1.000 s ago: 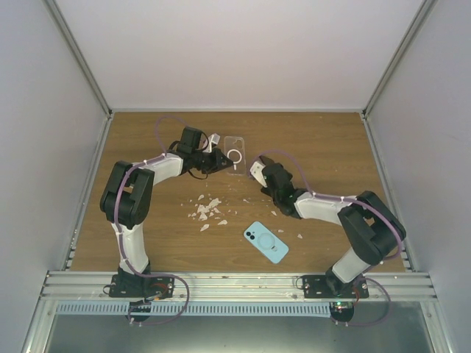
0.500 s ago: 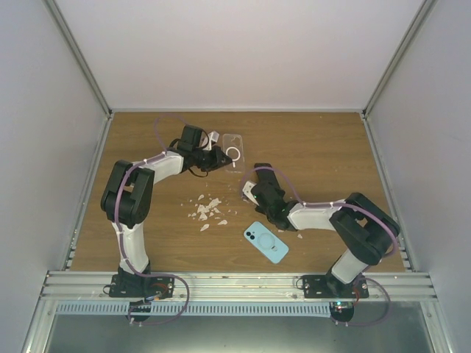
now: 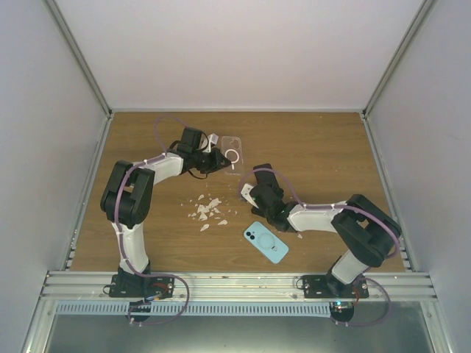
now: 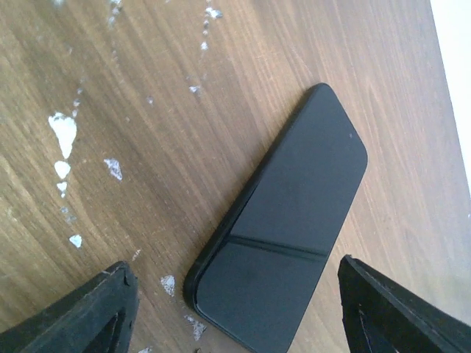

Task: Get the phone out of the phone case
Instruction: Place the phone at the center of the board, then place the phone case at the center of the board, then pick up the phone at the center of the board.

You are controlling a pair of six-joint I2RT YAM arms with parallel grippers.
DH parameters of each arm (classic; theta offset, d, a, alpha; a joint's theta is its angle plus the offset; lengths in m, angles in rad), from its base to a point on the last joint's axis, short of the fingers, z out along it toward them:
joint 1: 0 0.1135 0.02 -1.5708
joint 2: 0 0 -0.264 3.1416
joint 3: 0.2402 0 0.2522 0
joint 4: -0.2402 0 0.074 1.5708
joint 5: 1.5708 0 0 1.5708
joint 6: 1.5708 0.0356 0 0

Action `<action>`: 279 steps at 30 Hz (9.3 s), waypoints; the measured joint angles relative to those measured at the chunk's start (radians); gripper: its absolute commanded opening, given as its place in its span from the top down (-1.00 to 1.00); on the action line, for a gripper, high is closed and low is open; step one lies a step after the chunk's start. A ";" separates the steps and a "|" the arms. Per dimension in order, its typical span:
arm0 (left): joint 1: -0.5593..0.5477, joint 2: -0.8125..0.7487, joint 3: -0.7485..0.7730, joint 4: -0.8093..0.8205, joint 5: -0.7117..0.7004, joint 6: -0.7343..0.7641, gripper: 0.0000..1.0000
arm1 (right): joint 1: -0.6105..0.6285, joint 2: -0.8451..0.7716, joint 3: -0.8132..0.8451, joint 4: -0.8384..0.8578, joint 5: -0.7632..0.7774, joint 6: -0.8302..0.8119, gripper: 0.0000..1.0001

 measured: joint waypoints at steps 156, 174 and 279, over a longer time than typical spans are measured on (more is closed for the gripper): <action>-0.599 0.089 0.125 -0.632 -0.167 1.920 -0.66 | -0.799 -0.150 0.309 -0.521 -1.152 0.304 -0.99; -0.570 -0.275 -0.156 -0.459 -0.222 1.964 -0.13 | -0.798 -0.194 0.257 -0.520 -1.376 0.288 -0.99; 0.279 -0.407 -0.063 0.249 0.449 -0.300 -0.98 | -0.122 -0.381 0.138 0.375 -0.228 -1.067 0.95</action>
